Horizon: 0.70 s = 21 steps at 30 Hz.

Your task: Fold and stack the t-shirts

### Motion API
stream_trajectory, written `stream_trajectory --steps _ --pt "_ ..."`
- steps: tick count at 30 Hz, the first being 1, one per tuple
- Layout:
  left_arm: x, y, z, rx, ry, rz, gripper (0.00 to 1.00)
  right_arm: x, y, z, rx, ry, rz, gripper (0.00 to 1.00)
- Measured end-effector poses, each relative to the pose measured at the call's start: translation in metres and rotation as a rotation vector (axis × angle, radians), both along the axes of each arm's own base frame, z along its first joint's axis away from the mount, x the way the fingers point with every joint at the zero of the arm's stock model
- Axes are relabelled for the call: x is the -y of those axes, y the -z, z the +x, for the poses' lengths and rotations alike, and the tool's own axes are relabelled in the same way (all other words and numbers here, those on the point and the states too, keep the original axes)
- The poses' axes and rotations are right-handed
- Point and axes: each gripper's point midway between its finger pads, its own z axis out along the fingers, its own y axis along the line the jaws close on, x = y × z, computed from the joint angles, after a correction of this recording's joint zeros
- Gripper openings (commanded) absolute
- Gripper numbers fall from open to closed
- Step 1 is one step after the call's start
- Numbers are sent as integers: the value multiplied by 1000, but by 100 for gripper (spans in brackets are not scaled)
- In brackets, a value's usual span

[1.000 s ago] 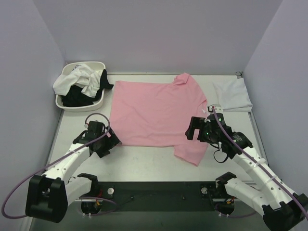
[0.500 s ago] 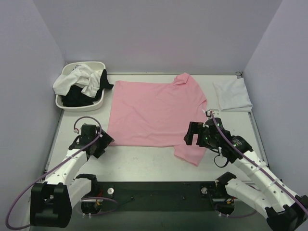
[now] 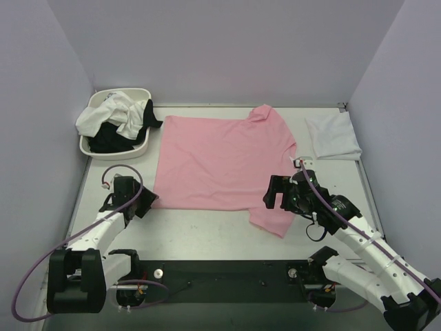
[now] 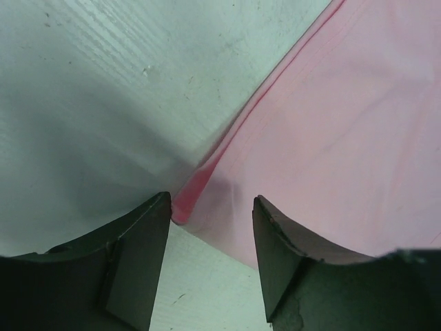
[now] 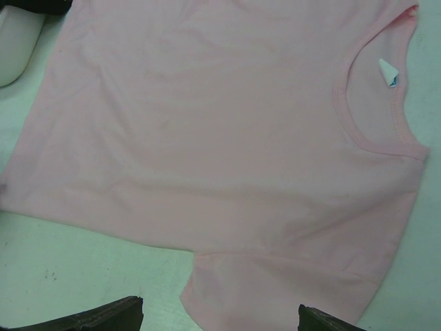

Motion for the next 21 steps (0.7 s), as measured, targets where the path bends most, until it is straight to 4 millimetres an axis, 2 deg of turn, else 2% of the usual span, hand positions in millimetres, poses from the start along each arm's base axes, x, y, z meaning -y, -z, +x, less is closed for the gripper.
stream_trajectory --steps 5,9,12,14,15,21 --pt "1 2 10 24 -2 -7 55 3 1 -1 0 8 -10 93" --pt "1 4 17 38 0 -8 41 4 1 -1 -2 12 -16 93" --pt "1 6 19 38 -1 -10 29 5 3 -2 -6 12 -18 94" --pt "1 8 18 35 -2 -9 12 5 4 -2 -8 13 -21 94" --pt "1 10 17 30 0 -5 0 5 5 -2 -10 13 -22 94" --pt "2 10 14 31 4 -16 0 9 13 -5 -29 19 -40 93"
